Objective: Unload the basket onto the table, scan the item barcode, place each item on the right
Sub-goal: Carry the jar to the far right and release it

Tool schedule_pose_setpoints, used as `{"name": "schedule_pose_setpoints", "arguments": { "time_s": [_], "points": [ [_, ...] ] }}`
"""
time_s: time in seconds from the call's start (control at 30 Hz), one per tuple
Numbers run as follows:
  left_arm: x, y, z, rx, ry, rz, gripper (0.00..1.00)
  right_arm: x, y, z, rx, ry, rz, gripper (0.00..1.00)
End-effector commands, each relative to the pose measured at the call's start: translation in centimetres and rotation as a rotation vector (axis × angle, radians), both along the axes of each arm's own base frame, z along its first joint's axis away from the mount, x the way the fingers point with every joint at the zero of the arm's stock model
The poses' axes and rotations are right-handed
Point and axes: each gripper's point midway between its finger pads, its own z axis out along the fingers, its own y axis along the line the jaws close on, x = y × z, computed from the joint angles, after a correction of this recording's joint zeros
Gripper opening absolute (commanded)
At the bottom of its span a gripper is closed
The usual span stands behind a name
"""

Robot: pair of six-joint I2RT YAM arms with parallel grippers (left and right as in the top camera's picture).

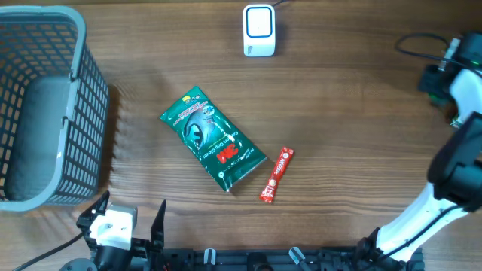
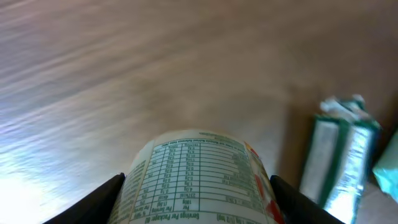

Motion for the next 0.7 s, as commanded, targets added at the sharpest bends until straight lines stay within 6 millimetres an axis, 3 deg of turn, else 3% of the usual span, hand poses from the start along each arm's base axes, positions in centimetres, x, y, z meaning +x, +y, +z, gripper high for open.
{"name": "schedule_pose_setpoints", "arguments": {
  "time_s": [0.0,0.07,0.1,0.17,0.23,0.33,0.4,0.43,0.47,0.5,0.53,0.57,0.67],
  "points": [
    [0.0,-0.3,0.1,-0.007,-0.003,-0.015,1.0,-1.2,-1.9,-1.0,0.12,-0.056,-0.11,0.6],
    [0.0,-0.3,0.1,-0.007,-0.003,-0.015,1.0,-2.0,-3.5,-1.0,0.12,-0.068,-0.154,0.89],
    [0.0,-0.3,0.1,-0.007,-0.003,-0.015,1.0,-2.2,-4.4,-0.6,0.121,-0.087,-0.189,0.97],
    [0.0,-0.3,0.1,-0.007,-0.003,-0.015,1.0,-2.5,-5.7,0.8,0.133,-0.12,-0.241,1.0],
    [0.0,-0.3,0.1,-0.007,-0.003,-0.015,1.0,-1.7,-5.7,3.3,0.195,-0.185,-0.262,1.0],
    [0.0,-0.3,0.1,-0.007,-0.003,-0.015,1.0,1.0,-3.3,10.0,0.351,-0.354,-0.18,1.0],
    [0.0,-0.3,0.1,-0.007,-0.003,-0.015,1.0,2.1,0.1,15.5,0.467,-0.454,-0.104,1.0],
    [0.0,-0.3,0.1,-0.007,-0.003,-0.015,1.0,2.0,1.4,16.8,0.507,-0.47,-0.081,1.0],
    [0.0,-0.3,0.1,-0.007,-0.003,-0.015,1.0,1.6,4.8,19.1,0.608,-0.484,-0.033,1.0],
    [0.0,-0.3,0.1,-0.007,-0.003,-0.015,1.0,1.2,6.8,19.9,0.668,-0.475,-0.015,1.0],
    [0.0,-0.3,0.1,-0.007,-0.003,-0.015,1.0,0.2,10.5,20.6,0.766,-0.422,0.005,1.0],
    [0.0,-0.3,0.1,-0.007,-0.003,-0.015,1.0,-1.4,15.7,19.8,0.854,-0.28,0.02,1.0],
    [0.0,-0.3,0.1,-0.007,-0.003,-0.015,1.0,-3.1,22.6,17.6,0.882,-0.075,0.101,1.0]
  ]
}}
